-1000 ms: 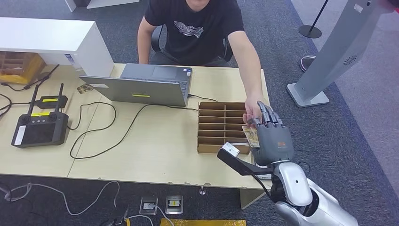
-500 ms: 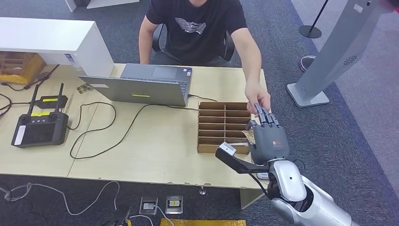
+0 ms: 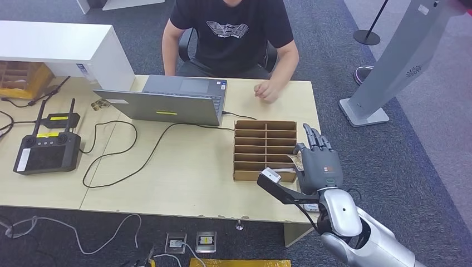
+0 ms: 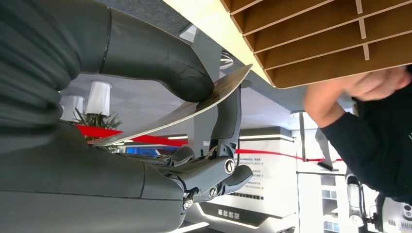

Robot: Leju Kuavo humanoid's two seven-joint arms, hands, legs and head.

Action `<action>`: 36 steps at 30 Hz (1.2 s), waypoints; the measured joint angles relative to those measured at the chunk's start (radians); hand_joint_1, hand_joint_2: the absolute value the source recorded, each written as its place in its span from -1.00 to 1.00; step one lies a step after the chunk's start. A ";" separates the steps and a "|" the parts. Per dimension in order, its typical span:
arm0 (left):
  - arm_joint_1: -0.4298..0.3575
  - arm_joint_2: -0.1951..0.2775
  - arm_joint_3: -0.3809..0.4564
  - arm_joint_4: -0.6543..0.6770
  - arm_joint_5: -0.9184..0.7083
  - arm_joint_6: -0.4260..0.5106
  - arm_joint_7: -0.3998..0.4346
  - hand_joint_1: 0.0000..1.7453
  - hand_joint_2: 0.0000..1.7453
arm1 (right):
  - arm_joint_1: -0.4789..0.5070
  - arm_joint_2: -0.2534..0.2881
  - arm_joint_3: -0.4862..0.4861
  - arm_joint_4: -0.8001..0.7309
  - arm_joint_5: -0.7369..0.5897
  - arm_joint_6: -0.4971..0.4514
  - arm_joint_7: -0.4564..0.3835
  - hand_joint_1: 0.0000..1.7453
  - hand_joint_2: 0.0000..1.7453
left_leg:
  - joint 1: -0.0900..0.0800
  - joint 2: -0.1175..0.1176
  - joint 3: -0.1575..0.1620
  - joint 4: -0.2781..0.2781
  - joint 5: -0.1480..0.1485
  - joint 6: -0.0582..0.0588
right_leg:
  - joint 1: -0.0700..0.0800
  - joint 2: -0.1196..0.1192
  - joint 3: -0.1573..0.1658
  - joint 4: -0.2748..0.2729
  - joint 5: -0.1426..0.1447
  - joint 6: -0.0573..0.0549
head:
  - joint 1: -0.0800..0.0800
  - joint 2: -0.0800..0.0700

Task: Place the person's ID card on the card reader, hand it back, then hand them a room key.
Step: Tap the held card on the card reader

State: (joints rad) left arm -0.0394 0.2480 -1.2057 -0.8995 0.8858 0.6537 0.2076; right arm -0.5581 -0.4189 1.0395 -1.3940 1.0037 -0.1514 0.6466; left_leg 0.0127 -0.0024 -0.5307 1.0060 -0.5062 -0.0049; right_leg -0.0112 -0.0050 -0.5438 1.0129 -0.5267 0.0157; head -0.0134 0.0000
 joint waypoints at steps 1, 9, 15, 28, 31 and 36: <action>0.000 0.000 -0.001 0.000 0.000 0.000 0.000 -1.00 -1.00 | 0.000 0.000 0.000 0.001 0.000 0.000 0.000 1.00 1.00 | 0.000 0.000 0.000 0.000 0.000 0.000 | 0.000 0.000 0.000 0.000 0.000 0.000 | 0.000 0.000; 0.000 0.000 -0.003 0.000 0.033 0.002 -0.015 -1.00 -1.00 | 0.015 -0.010 -0.003 0.011 -0.005 0.001 0.007 1.00 1.00 | 0.000 0.000 0.000 0.000 0.000 0.000 | 0.000 0.000 0.000 0.000 0.000 0.000 | 0.000 0.000; 0.001 0.004 -0.012 0.000 0.064 0.006 -0.032 -1.00 -1.00 | 0.060 -0.045 -0.012 0.021 -0.028 0.003 0.012 1.00 1.00 | 0.000 0.000 0.000 0.000 0.000 0.000 | 0.000 0.000 0.000 0.000 0.000 0.000 | 0.000 0.000; 0.004 0.006 -0.016 0.000 0.110 0.007 -0.041 -1.00 -1.00 | 0.121 -0.098 -0.027 0.040 -0.101 -0.009 0.014 1.00 1.00 | 0.000 0.000 0.000 0.000 0.000 0.000 | 0.000 0.000 0.000 0.000 0.000 0.000 | 0.000 0.000; 0.004 0.006 -0.016 0.000 0.123 0.007 -0.041 -1.00 -1.00 | 0.125 -0.101 -0.025 0.047 -0.111 -0.016 0.014 1.00 1.00 | 0.000 0.000 0.000 0.000 0.000 0.000 | 0.000 0.000 0.000 0.000 0.000 0.000 | 0.000 0.000; 0.004 0.006 -0.016 0.000 0.135 0.007 -0.041 -1.00 -1.00 | 0.128 -0.102 -0.025 0.058 -0.117 -0.023 0.014 1.00 1.00 | 0.000 0.000 0.000 0.000 0.000 0.000 | 0.000 0.000 0.000 0.000 0.000 0.000 | 0.000 0.000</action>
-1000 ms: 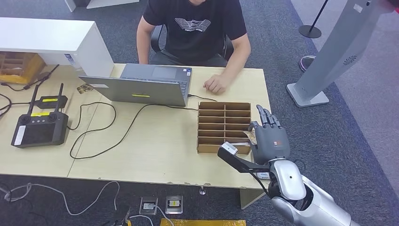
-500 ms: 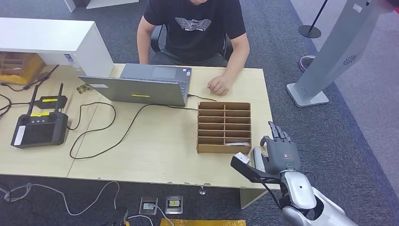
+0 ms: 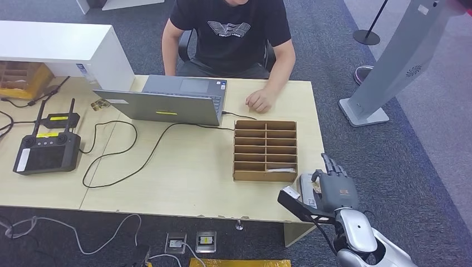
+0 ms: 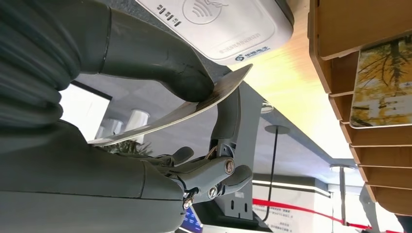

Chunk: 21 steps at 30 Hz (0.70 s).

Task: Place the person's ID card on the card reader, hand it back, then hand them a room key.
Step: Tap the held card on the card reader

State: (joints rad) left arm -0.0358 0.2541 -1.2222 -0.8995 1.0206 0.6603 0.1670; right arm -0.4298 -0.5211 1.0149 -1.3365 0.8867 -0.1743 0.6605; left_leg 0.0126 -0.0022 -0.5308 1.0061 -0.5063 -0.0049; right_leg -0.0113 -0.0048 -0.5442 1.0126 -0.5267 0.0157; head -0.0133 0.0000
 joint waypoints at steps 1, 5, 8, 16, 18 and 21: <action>0.000 0.000 0.000 0.000 0.006 0.000 0.000 -1.00 -1.00 | 0.001 0.000 0.000 0.002 -0.003 -0.003 0.000 1.00 1.00 | 0.000 0.000 0.000 0.000 0.000 0.000 | 0.000 0.000 0.000 0.000 0.000 0.000 | 0.000 0.000; 0.000 0.000 -0.002 0.000 0.030 0.000 -0.003 -1.00 -1.00 | 0.010 -0.002 -0.001 0.009 -0.008 -0.019 0.000 1.00 1.00 | 0.000 0.000 0.000 0.000 0.000 0.000 | 0.000 0.000 0.000 0.000 0.000 0.000 | 0.000 0.000; -0.001 0.000 -0.004 0.000 0.046 0.000 -0.006 -1.00 -1.00 | 0.016 -0.006 -0.006 0.015 -0.013 -0.027 0.000 1.00 1.00 | 0.000 0.000 0.000 0.000 0.000 0.000 | 0.000 0.000 0.000 0.000 0.000 0.000 | 0.000 0.000; -0.007 0.005 -0.024 0.003 0.069 -0.001 -0.013 -1.00 -1.00 | 0.032 -0.019 -0.012 0.030 -0.037 -0.022 0.000 1.00 1.00 | 0.000 0.000 0.000 0.000 0.000 0.000 | 0.000 0.000 0.000 0.000 0.000 0.000 | 0.000 0.000; -0.009 0.006 -0.026 0.004 0.074 -0.002 -0.013 -1.00 -1.00 | 0.043 -0.019 -0.011 0.034 -0.046 -0.014 0.000 1.00 1.00 | 0.000 0.000 0.000 0.000 0.000 0.000 | 0.000 0.000 0.000 0.000 0.000 0.000 | 0.000 0.000; -0.011 0.007 -0.029 0.005 0.084 -0.002 -0.013 -1.00 -1.00 | 0.065 -0.018 -0.011 0.040 -0.059 -0.008 0.000 1.00 1.00 | 0.000 0.000 0.000 0.000 0.000 0.000 | 0.000 0.000 0.000 0.000 0.000 0.000 | 0.000 0.000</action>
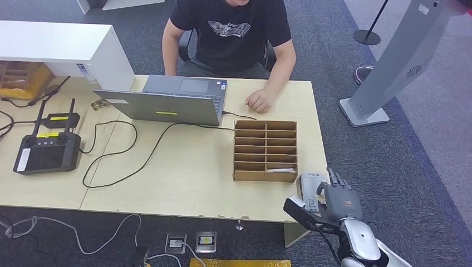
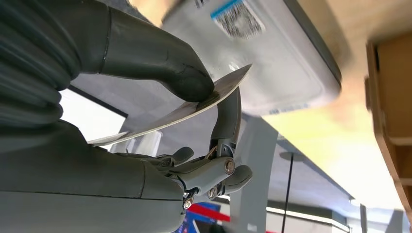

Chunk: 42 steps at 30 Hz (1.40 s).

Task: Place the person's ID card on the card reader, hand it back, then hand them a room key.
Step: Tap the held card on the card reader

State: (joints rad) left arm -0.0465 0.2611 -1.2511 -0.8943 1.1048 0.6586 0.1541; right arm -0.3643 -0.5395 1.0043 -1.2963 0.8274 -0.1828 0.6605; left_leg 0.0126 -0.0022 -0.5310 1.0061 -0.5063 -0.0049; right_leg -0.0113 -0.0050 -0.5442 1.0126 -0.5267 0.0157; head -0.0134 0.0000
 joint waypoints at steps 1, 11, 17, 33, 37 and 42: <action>0.000 0.000 0.000 0.000 0.003 0.000 0.000 -1.00 -1.00 | 0.007 0.000 0.000 0.002 -0.006 0.001 0.000 1.00 1.00 | 0.000 0.000 0.000 0.000 0.000 0.000 | 0.000 0.000 0.000 0.000 0.000 0.000 | 0.000 0.000; -0.006 0.001 -0.019 0.005 0.021 0.002 -0.001 -1.00 -1.00 | 0.038 0.000 -0.006 0.025 -0.050 -0.020 0.000 1.00 1.00 | 0.000 0.000 0.001 0.000 0.000 0.000 | 0.000 0.001 0.000 0.000 0.000 0.000 | 0.000 0.000; -0.011 0.001 -0.032 0.006 0.028 0.002 -0.001 -1.00 -1.00 | 0.045 0.004 -0.012 0.038 -0.061 -0.019 0.000 1.00 1.00 | 0.000 0.000 0.002 0.000 0.000 0.000 | 0.000 0.001 0.001 0.000 0.000 0.000 | 0.000 0.000; -0.023 0.012 -0.069 0.003 0.006 0.002 0.020 -1.00 -1.00 | 0.050 0.028 -0.007 0.049 -0.028 0.048 0.000 1.00 1.00 | 0.000 0.004 0.010 0.000 -0.001 -0.001 | 0.000 0.005 0.008 0.000 0.001 0.001 | 0.000 0.000; -0.023 0.017 -0.073 -0.003 0.000 0.002 0.023 -1.00 -1.00 | 0.059 0.030 -0.020 0.040 0.034 0.072 0.000 1.00 1.00 | 0.000 0.004 0.010 0.000 -0.001 -0.001 | 0.000 0.005 0.008 0.000 0.001 0.001 | 0.000 0.000; -0.023 0.024 -0.073 -0.013 -0.015 0.001 0.030 -1.00 -1.00 | 0.083 0.022 -0.073 -0.014 0.082 0.111 0.000 1.00 1.00 | 0.000 0.004 0.008 0.000 0.000 -0.001 | 0.000 0.004 0.007 0.000 0.001 0.001 | 0.000 0.000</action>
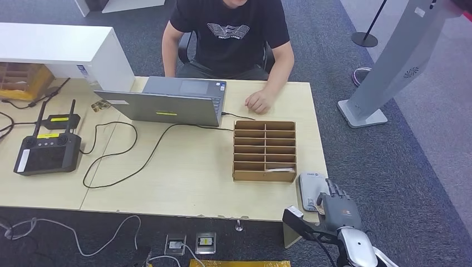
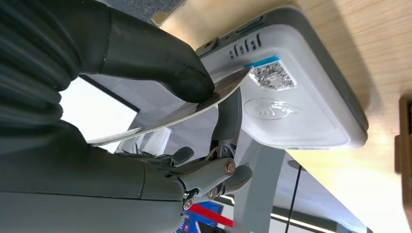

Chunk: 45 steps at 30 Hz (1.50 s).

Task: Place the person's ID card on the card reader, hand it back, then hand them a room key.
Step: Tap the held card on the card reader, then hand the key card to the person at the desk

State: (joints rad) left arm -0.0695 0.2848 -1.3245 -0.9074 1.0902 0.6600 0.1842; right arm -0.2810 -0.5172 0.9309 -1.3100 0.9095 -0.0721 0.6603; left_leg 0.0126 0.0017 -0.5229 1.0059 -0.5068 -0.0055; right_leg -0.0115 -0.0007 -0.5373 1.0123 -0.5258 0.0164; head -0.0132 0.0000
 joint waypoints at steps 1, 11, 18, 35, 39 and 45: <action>0.000 0.001 0.000 -0.002 -0.001 0.000 0.000 -1.00 -1.00 | 0.002 -0.003 -0.008 -0.012 0.004 0.003 0.000 1.00 1.00 | 0.000 0.000 -0.001 0.000 0.000 0.000 | 0.000 0.000 -0.001 0.000 0.000 0.000 | 0.000 0.000; -0.007 0.009 -0.017 -0.007 -0.003 -0.006 -0.005 -1.00 -1.00 | -0.062 -0.034 -0.025 -0.159 0.052 -0.012 0.000 1.00 1.00 | 0.000 0.000 -0.004 0.000 0.000 0.000 | 0.000 0.000 -0.004 0.000 0.000 0.000 | 0.000 0.000; -0.012 0.011 -0.026 -0.008 -0.022 -0.006 -0.020 -1.00 -1.00 | -0.132 -0.042 -0.016 -0.225 0.083 -0.018 0.000 1.00 1.00 | 0.000 0.000 -0.004 0.000 0.000 0.000 | 0.000 0.000 -0.004 0.000 0.000 0.000 | 0.000 0.000; -0.018 0.009 -0.032 -0.007 -0.093 -0.007 -0.033 -1.00 -1.00 | -0.261 -0.039 -0.017 -0.288 0.148 -0.022 0.000 1.00 1.00 | 0.000 0.000 -0.005 0.000 0.000 0.000 | 0.000 0.000 -0.004 0.000 0.000 0.000 | 0.000 0.000; -0.034 -0.044 -0.047 0.000 -0.227 -0.003 -0.026 -1.00 -1.00 | -0.298 0.008 0.013 -0.244 0.119 -0.119 -0.004 1.00 1.00 | 0.000 -0.001 -0.005 0.000 0.000 0.000 | 0.000 -0.002 -0.004 0.001 0.000 0.000 | -0.001 0.000; -0.028 -0.145 -0.050 0.014 -0.325 0.000 0.006 -1.00 -1.00 | -0.324 0.120 0.059 -0.121 0.113 -0.248 -0.025 1.00 1.00 | 0.000 -0.002 -0.006 0.000 0.001 0.001 | 0.000 -0.003 -0.004 0.000 0.000 0.000 | 0.000 0.000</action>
State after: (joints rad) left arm -0.0971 0.1399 -1.3744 -0.8938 0.7651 0.6603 0.1899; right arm -0.6054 -0.3972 0.9901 -1.4308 1.0227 -0.3206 0.6358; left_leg 0.0124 -0.0007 -0.5293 1.0060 -0.5062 -0.0047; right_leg -0.0116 -0.0035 -0.5414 1.0121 -0.5255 0.0164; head -0.0128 0.0000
